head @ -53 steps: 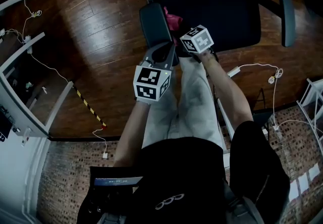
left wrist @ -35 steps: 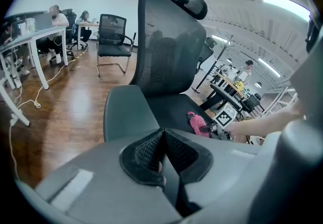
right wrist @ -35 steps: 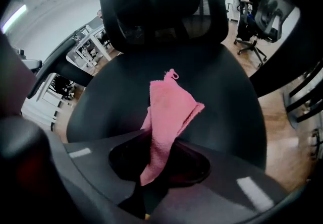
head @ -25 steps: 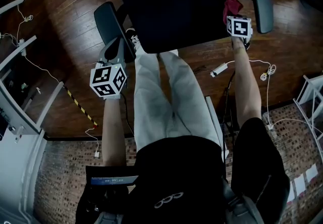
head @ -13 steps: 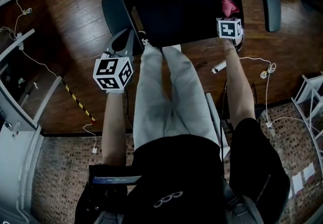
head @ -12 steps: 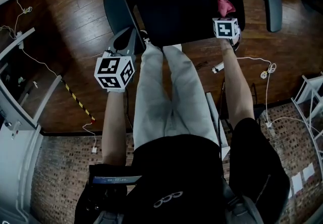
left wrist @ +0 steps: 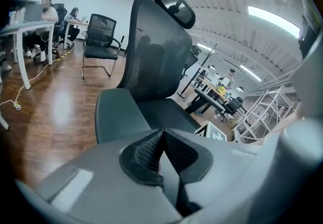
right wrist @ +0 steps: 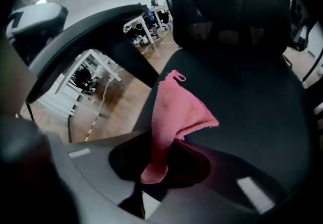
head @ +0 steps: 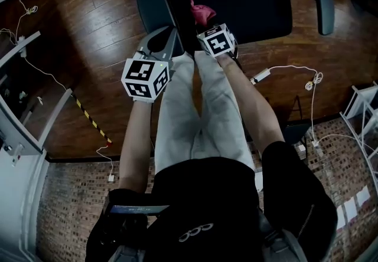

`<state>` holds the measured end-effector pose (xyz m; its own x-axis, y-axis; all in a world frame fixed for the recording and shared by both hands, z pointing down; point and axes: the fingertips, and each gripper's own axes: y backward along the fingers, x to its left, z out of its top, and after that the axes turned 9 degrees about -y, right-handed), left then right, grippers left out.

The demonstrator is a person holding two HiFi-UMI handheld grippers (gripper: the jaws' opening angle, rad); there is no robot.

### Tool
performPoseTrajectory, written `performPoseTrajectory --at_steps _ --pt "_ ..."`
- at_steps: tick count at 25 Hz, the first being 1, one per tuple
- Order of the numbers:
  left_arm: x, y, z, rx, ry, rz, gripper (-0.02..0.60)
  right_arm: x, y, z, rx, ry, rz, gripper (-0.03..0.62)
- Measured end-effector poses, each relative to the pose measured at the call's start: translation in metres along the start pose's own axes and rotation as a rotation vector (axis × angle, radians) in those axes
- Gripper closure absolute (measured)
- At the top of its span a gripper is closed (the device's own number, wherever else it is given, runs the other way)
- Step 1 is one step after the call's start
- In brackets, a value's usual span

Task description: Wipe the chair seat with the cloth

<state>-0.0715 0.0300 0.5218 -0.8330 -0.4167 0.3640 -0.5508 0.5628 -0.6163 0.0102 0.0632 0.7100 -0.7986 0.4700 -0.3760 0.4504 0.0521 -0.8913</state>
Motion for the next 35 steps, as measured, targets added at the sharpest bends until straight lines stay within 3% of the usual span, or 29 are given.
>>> performPoseTrajectory --at_steps 4,7,11,15,19,27,35 --pt "-0.001 0.0 0.0 -0.001 -0.01 -0.023 0.588 0.066 0.001 0.003 -0.017 -0.074 0.278 0.523" --pt "-0.001 0.001 -0.001 0.003 -0.018 -0.028 0.588 0.083 0.0 -0.007 -0.004 -0.057 0.337 0.523" --pt "0.0 -0.001 -0.001 0.007 -0.026 -0.018 0.588 0.043 -0.004 -0.025 0.01 -0.077 0.239 0.523" --pt "0.001 -0.004 -0.002 0.018 -0.03 0.004 0.588 -0.021 0.007 -0.037 0.002 -0.153 0.159 0.523" --pt "0.002 -0.004 -0.002 0.028 -0.03 0.028 0.588 -0.094 0.027 -0.051 0.008 -0.148 0.036 0.523" --pt "0.007 -0.004 -0.004 0.056 -0.032 0.091 0.588 -0.232 0.094 -0.074 -0.013 -0.164 -0.191 0.523" --pt "0.008 -0.007 -0.006 0.067 -0.049 0.15 0.588 -0.338 0.171 -0.101 -0.029 -0.206 -0.429 0.523"
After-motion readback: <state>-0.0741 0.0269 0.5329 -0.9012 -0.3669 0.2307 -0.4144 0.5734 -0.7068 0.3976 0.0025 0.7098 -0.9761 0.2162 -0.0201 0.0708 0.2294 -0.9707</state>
